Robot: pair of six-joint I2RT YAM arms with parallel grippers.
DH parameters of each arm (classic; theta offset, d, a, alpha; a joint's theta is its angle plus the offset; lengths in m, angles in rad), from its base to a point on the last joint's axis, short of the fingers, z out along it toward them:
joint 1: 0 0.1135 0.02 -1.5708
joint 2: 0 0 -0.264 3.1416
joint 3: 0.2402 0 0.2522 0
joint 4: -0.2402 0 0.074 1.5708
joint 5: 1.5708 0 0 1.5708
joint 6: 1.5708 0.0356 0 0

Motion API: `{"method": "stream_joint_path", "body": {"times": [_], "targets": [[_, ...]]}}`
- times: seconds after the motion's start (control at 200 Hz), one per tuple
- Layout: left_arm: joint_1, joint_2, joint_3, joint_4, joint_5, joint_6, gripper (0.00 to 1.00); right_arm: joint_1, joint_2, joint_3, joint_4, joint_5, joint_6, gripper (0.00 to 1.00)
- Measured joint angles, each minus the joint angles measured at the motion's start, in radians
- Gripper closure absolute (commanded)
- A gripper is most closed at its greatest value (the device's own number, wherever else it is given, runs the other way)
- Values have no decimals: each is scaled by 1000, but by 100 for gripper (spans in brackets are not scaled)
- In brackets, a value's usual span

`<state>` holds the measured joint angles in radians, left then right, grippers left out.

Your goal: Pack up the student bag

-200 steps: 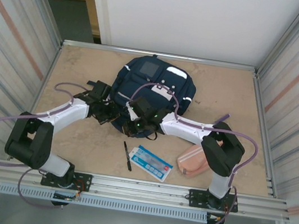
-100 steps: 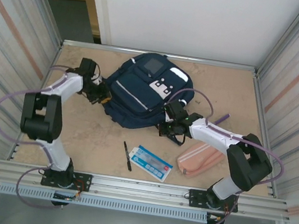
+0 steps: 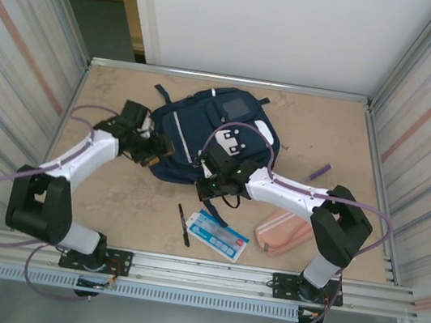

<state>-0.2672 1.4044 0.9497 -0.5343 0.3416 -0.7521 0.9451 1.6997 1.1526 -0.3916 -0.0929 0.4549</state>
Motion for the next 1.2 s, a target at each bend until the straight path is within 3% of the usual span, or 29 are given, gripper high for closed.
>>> {"method": "stream_joint_path", "body": {"times": [0.135,0.436,0.516,0.581,0.616,0.867,1.027,1.198], "targets": [[-84,-47,-114,30,-68,-87,42,0,0,0,6,-10,-1,100],[-104,41,-158,192,-147,-194,45,21,0,-9,26,0,0,100],[-108,64,-140,191,-164,-197,59,27,-2,-26,40,16,0,100],[-110,73,-122,195,-171,-199,89,31,-9,-50,53,24,0,100],[-110,77,-113,197,-172,-199,100,33,-14,-60,52,32,0,100],[-108,69,-64,176,-148,-174,100,17,-40,-92,-3,151,-15,100],[-80,28,-55,152,-96,-157,100,-68,-44,-152,-44,229,-1,100],[-92,24,-37,140,-36,-143,100,-143,-73,-180,-34,192,16,100]]}}
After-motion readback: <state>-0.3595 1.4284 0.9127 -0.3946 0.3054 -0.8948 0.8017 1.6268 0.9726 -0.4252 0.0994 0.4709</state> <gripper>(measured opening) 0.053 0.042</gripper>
